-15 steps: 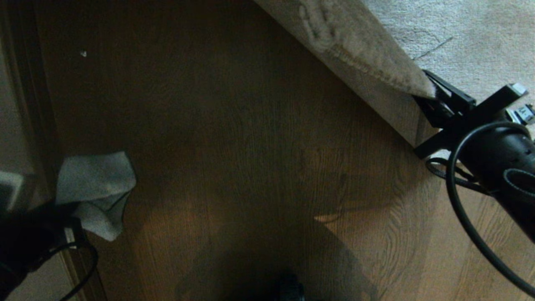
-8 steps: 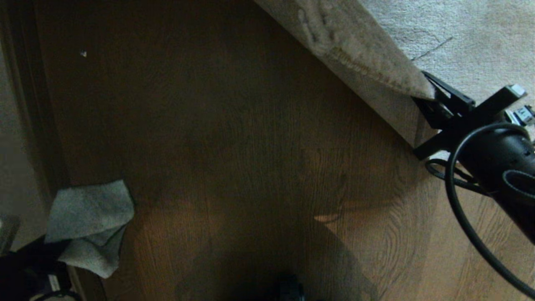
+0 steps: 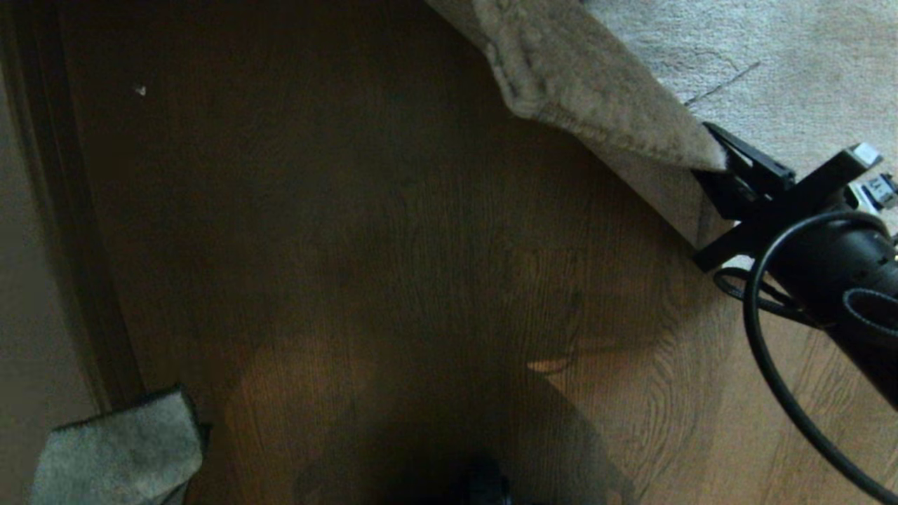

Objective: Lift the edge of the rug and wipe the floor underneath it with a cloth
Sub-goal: Lay down the carpet

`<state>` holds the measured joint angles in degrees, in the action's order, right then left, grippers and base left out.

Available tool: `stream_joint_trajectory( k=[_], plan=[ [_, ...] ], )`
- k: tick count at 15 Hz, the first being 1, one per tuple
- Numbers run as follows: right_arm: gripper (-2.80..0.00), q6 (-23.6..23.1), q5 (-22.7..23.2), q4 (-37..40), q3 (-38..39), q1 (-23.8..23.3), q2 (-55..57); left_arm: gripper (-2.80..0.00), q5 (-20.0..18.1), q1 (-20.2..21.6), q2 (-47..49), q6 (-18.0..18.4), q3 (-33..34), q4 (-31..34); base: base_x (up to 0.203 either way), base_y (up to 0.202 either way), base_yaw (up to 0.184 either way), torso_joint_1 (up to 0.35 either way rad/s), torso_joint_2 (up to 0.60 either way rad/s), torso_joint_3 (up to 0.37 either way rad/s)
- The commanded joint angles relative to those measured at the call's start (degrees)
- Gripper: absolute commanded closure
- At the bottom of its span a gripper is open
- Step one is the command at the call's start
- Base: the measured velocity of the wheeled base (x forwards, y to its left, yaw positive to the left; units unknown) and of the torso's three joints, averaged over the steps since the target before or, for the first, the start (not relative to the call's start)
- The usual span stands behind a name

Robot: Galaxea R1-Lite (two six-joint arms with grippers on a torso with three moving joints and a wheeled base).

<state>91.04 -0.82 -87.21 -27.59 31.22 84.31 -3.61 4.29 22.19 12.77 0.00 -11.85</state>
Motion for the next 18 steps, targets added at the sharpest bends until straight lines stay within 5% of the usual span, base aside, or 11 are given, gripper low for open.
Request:
stream_joint_trajectory(
  k=[1,5,18],
  plan=[
    [0.0,0.4,0.0,-2.7,0.1,0.1,0.2,0.0,0.3,0.0,-6.9,-2.8,-0.1,10.3,0.0,0.0,0.0,0.0,0.0,0.0],
    [0.0,0.0,0.0,-2.7,-0.1,0.1,0.9,0.0,3.3,-0.1,-6.6,-14.5,-0.1,11.8,0.0,0.0,0.0,0.0,0.0,0.0],
    [0.0,-0.9,0.0,-2.7,0.1,0.2,1.3,0.0,3.4,-0.1,-6.7,-14.6,-0.1,11.8,0.0,0.0,0.0,0.0,0.0,0.0]
  ],
)
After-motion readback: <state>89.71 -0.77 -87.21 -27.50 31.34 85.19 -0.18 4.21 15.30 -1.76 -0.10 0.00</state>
